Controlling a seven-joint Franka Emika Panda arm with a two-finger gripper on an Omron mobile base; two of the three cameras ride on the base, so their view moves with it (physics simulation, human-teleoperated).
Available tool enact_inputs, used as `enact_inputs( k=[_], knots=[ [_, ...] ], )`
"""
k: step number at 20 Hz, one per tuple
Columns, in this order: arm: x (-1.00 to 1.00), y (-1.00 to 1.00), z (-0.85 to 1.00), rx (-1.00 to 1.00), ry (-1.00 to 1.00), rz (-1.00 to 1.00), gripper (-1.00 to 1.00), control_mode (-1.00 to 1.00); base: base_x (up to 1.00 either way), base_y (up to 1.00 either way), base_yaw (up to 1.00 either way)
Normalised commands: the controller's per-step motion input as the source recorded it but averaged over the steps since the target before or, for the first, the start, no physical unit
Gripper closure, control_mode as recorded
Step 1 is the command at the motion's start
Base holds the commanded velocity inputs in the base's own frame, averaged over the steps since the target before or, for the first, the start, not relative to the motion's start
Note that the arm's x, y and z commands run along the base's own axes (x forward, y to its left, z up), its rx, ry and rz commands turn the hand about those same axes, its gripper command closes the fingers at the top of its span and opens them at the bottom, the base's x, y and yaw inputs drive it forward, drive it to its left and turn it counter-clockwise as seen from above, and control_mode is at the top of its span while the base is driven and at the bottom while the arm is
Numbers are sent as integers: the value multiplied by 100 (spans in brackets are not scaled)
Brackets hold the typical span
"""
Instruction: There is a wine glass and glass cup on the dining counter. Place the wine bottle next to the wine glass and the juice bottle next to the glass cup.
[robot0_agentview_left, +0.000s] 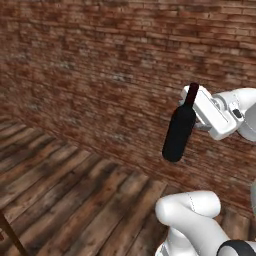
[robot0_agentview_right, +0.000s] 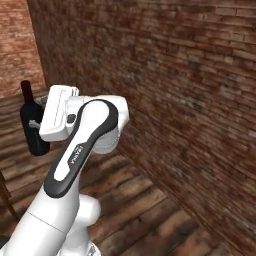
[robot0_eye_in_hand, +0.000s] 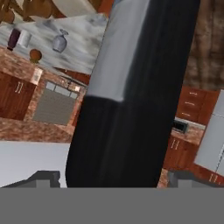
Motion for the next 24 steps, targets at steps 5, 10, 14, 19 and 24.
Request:
enact_inputs(
  k=[5,10,14,19,24],
  knots=[
    [0,0,0,0,0,0,100,100,100,0,42],
    [0,0,0,0,0,0,100,100,100,-4,29],
    [0,0,0,0,0,0,100,100,100,-8,27],
    [0,0,0,0,0,0,100,100,100,-3,28],
    [0,0,0,0,0,0,100,100,83,9,39]
  ],
)
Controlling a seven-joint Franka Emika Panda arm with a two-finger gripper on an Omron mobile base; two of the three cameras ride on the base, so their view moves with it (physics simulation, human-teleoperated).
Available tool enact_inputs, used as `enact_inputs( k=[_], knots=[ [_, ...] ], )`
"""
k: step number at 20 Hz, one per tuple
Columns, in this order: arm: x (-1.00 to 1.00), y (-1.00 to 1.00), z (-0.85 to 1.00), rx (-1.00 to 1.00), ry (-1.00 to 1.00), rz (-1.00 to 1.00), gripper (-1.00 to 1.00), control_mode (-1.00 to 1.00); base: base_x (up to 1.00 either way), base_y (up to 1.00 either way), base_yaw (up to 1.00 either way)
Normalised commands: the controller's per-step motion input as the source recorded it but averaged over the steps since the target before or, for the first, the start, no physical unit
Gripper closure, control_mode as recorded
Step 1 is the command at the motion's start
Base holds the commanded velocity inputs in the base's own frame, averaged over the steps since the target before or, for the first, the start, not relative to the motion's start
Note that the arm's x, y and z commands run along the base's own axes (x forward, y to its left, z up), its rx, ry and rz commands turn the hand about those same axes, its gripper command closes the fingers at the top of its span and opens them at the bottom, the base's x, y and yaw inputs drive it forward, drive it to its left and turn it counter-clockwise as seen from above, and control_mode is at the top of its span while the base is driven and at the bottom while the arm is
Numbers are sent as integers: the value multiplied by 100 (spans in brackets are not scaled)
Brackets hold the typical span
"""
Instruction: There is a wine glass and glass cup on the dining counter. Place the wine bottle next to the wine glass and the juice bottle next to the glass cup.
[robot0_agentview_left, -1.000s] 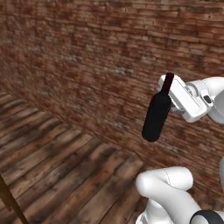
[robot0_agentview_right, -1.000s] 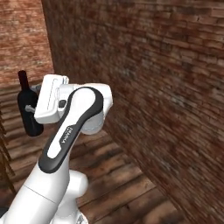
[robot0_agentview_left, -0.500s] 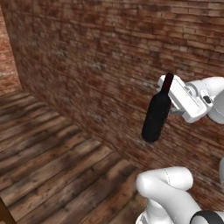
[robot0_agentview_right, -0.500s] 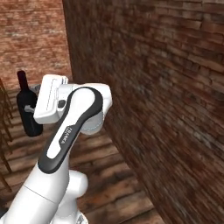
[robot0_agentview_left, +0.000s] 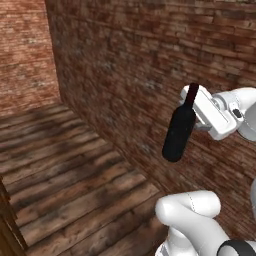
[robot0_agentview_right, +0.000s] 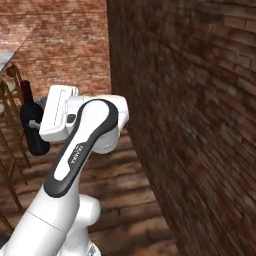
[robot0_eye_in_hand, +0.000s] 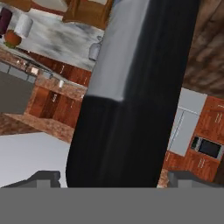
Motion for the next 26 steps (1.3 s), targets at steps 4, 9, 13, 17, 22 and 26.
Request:
enact_inputs(
  k=[4,9,13,17,22,26],
  knots=[
    [0,0,0,0,0,0,100,100,98,0,45],
    [0,0,0,0,0,0,100,100,82,-4,55],
    [0,0,0,0,0,0,100,100,69,-6,57],
    [0,0,0,0,0,0,100,100,64,-4,58],
    [0,0,0,0,0,0,100,100,45,0,64],
    [0,0,0,0,0,0,100,100,22,0,67]
  ],
)
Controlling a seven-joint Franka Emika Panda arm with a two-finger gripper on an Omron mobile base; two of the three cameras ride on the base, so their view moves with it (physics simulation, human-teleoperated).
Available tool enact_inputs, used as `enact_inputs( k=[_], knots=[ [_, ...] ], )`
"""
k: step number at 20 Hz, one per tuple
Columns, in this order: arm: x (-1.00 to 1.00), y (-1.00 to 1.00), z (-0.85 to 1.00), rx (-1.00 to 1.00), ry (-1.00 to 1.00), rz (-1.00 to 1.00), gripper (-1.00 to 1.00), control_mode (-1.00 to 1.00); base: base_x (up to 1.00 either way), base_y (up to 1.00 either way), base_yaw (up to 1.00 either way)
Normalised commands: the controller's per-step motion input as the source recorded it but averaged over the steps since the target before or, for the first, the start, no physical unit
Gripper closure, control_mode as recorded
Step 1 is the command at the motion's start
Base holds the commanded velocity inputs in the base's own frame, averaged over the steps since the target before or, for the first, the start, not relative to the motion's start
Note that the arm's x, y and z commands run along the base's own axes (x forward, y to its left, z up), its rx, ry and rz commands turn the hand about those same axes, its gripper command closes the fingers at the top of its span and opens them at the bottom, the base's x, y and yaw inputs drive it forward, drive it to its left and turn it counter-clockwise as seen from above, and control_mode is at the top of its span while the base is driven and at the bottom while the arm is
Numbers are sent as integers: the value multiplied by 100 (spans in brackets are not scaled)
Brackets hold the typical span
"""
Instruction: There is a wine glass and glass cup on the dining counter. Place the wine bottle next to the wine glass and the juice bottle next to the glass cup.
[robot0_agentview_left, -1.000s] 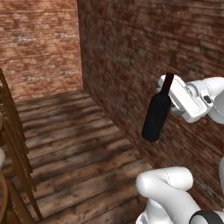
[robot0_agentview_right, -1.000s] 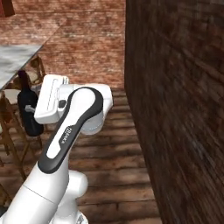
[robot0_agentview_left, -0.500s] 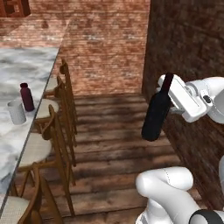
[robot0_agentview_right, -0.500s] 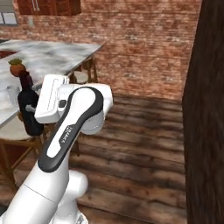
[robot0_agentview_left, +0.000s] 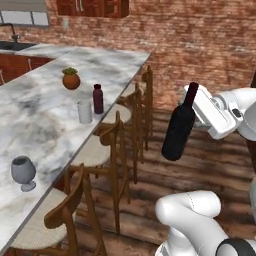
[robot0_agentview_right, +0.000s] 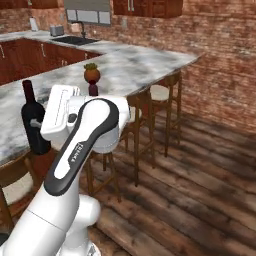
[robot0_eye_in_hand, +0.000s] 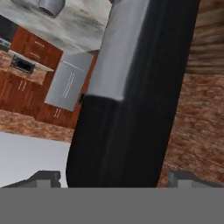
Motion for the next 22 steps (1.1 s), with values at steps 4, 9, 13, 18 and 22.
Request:
enact_inputs(
  k=[4,9,13,18,22],
  knots=[
    [0,0,0,0,0,0,100,100,43,0,64],
    [0,0,0,0,0,0,100,100,64,-9,56],
    [0,0,0,0,0,0,100,100,54,-6,52],
    [0,0,0,0,0,0,100,100,46,0,47],
    [0,0,0,0,0,0,100,100,52,-5,44]
  ],
)
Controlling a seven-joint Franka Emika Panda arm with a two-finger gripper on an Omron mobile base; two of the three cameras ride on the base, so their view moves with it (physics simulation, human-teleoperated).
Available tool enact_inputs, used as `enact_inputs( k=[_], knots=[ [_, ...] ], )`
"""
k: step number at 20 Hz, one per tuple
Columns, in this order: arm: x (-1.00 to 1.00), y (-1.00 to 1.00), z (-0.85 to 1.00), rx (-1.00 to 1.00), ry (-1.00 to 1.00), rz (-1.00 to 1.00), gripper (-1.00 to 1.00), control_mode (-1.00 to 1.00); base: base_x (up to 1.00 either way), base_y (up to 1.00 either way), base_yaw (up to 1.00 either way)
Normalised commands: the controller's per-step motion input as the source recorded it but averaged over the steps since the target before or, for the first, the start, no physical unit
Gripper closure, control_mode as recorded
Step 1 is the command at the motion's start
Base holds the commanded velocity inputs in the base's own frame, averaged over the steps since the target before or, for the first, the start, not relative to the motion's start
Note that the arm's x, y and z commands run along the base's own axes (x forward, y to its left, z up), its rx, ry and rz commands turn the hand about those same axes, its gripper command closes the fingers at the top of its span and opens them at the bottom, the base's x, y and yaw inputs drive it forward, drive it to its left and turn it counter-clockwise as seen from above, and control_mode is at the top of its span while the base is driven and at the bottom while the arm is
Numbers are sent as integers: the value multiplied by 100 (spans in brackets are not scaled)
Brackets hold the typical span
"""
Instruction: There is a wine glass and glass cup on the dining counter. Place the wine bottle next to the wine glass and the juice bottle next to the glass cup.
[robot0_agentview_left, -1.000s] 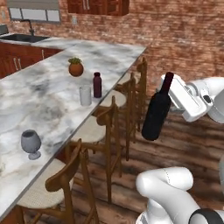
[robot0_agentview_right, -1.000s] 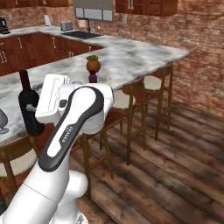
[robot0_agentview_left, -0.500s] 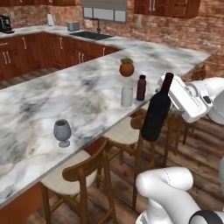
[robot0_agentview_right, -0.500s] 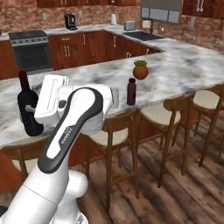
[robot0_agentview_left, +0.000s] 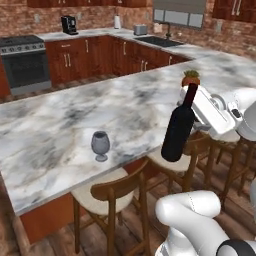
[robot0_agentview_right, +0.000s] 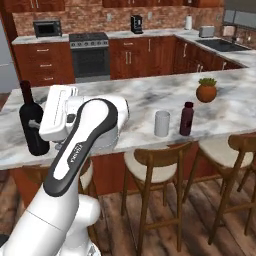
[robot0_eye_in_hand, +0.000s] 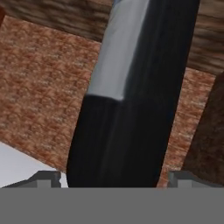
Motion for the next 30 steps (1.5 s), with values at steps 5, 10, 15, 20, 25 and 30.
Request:
enact_inputs(
  k=[5,10,15,20,25,30],
  knots=[
    [0,0,0,0,0,0,100,100,59,-11,39],
    [0,0,0,0,0,0,100,100,40,0,46],
    [0,0,0,0,0,0,100,100,57,-3,47],
    [0,0,0,0,0,0,100,100,55,-7,44],
    [0,0,0,0,0,0,100,100,58,0,42],
    [0,0,0,0,0,0,100,100,71,-2,31]
  ],
)
